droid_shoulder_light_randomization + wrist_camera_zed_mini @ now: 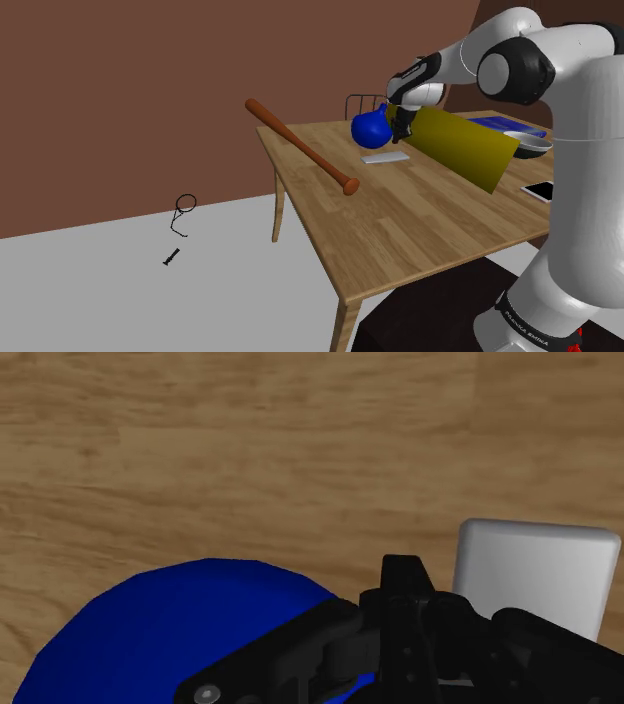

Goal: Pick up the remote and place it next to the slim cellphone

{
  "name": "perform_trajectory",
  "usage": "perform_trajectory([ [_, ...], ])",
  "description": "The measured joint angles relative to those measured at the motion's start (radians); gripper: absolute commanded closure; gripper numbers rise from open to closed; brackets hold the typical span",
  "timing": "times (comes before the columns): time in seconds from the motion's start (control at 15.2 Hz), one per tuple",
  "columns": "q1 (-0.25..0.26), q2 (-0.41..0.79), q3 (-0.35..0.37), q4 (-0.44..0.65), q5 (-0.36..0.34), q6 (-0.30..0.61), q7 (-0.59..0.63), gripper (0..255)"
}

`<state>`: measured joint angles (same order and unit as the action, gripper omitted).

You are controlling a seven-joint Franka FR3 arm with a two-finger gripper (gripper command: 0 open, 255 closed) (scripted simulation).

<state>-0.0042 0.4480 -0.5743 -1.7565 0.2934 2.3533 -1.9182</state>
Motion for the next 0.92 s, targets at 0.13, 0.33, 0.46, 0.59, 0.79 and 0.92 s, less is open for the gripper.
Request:
perform_trajectory([
  [0.13,-0.002,-0.002,-0.003,0.003,0.000,0.003,0.000,0],
  [0.33,0.038,-0.019,-0.007,-0.012,-0.029,-0.052,0.050,0],
  [0.46,0.074,-0.041,-0.009,-0.032,-0.052,-0.098,0.092,0],
  [0.59,0.100,-0.060,-0.011,-0.044,-0.070,-0.143,0.129,0],
  [0.79,0.136,-0.075,-0.006,-0.046,-0.086,-0.207,0.181,0],
  [0.92,0.135,-0.069,-0.005,-0.042,-0.081,-0.209,0.184,0],
])
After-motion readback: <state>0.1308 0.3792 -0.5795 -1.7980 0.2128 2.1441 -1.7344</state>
